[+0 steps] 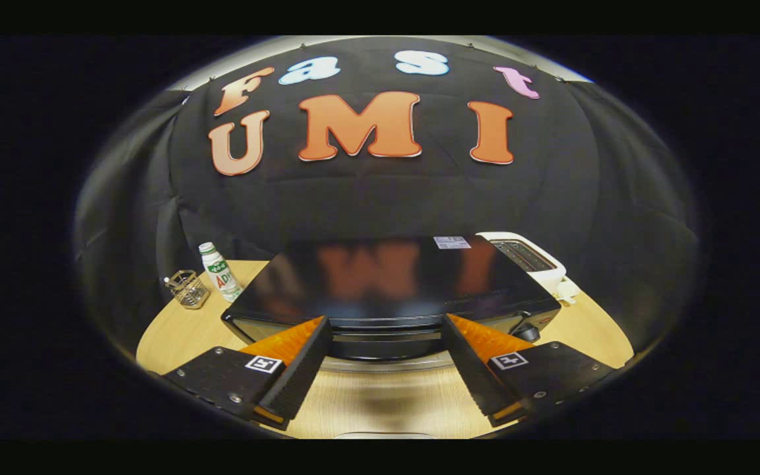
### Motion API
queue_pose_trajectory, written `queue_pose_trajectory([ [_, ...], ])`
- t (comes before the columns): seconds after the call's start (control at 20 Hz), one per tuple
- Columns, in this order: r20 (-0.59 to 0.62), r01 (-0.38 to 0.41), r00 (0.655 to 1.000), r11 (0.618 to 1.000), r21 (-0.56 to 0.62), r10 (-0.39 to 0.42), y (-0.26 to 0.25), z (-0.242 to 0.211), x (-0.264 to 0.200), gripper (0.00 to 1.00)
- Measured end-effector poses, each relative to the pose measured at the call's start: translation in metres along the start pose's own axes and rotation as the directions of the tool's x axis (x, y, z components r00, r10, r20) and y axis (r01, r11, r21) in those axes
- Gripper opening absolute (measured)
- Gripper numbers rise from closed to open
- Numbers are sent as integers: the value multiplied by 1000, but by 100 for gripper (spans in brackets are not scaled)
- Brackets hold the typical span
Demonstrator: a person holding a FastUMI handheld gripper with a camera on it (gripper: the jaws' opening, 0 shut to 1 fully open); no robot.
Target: Open the toaster oven, put the food inside, and close the toaster oven door.
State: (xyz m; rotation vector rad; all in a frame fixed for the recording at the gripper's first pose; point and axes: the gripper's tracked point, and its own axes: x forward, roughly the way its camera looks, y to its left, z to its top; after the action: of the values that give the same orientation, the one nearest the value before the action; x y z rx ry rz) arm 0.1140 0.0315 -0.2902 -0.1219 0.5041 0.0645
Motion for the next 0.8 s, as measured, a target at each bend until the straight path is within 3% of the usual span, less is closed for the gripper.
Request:
queue_pose_trajectory([
  [0.55,-80,-5,997,1000,-4,5,1,-13,-4,99],
  [0.8,-99,-6,995,1000,-4,6,-4,-46,-27,99],
])
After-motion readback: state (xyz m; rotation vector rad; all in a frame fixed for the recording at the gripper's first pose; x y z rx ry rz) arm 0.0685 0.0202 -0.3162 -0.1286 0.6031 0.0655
